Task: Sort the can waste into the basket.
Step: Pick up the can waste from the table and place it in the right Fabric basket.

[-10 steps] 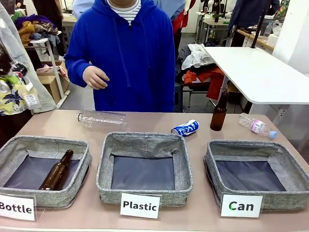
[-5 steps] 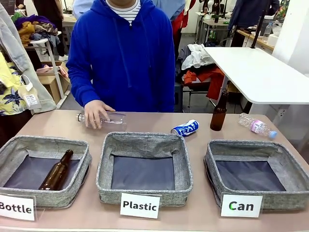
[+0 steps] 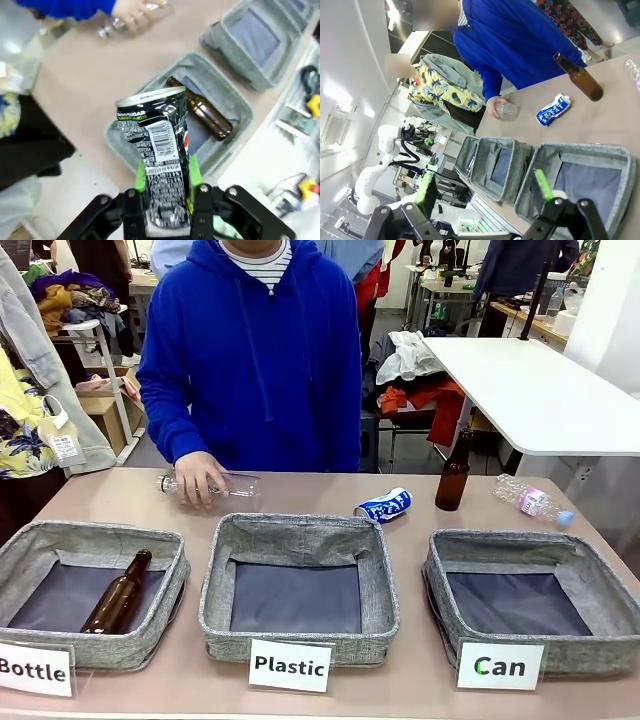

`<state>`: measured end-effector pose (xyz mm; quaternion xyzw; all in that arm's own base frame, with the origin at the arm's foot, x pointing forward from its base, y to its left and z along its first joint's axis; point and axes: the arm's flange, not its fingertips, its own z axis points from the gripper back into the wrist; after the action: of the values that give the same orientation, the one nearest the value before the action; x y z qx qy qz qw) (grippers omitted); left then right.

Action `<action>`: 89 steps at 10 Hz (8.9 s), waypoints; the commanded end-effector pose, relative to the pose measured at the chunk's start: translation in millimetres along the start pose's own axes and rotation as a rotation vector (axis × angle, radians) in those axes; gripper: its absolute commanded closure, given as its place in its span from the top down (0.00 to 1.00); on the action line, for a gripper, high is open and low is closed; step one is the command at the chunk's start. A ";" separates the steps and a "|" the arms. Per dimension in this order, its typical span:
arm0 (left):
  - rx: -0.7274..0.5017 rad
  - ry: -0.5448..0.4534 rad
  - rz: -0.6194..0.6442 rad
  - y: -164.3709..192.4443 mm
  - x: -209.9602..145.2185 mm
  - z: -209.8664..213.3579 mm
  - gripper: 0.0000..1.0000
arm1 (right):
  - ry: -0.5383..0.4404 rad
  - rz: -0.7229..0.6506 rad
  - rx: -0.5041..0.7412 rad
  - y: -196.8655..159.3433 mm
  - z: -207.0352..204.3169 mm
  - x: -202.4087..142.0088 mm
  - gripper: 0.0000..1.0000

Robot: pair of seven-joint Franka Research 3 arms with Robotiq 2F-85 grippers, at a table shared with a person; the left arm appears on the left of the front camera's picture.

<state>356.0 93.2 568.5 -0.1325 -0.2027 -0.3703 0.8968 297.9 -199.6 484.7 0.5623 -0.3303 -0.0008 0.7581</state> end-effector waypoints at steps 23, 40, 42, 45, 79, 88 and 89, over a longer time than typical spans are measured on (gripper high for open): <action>-0.429 -0.516 -0.536 -27.9 -49.5 43.0 0.37 | -0.015 0.028 0.013 0.6 -1.4 4.3 1.00; -0.834 -0.437 -1.149 -410.0 347.5 -356.5 0.37 | 0.254 -0.077 -0.349 26.2 150.3 -53.1 1.00; -0.744 -0.459 -1.151 -403.9 359.5 -355.2 0.37 | 0.254 -0.077 -0.349 26.2 150.3 -53.1 1.00; -0.431 -0.317 -1.052 -425.9 388.6 -391.3 0.37 | 0.254 -0.077 -0.349 26.2 150.3 -53.1 1.00; -0.794 -0.445 0.526 -82.1 -144.3 -62.7 1.00 | 0.469 -0.243 0.295 53.9 -130.2 -28.8 1.00; -0.801 -0.487 0.552 -55.8 -140.6 -30.4 1.00 | 0.595 -0.221 0.240 50.4 -156.9 -55.9 1.00; -0.801 -0.487 0.552 -55.8 -140.6 -30.4 1.00 | 0.595 -0.221 0.240 50.4 -156.9 -55.9 1.00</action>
<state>233.8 130.9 479.6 -0.5841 -0.2059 -0.1325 0.7739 315.7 -25.2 475.4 0.6598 -0.0250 0.1173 0.7418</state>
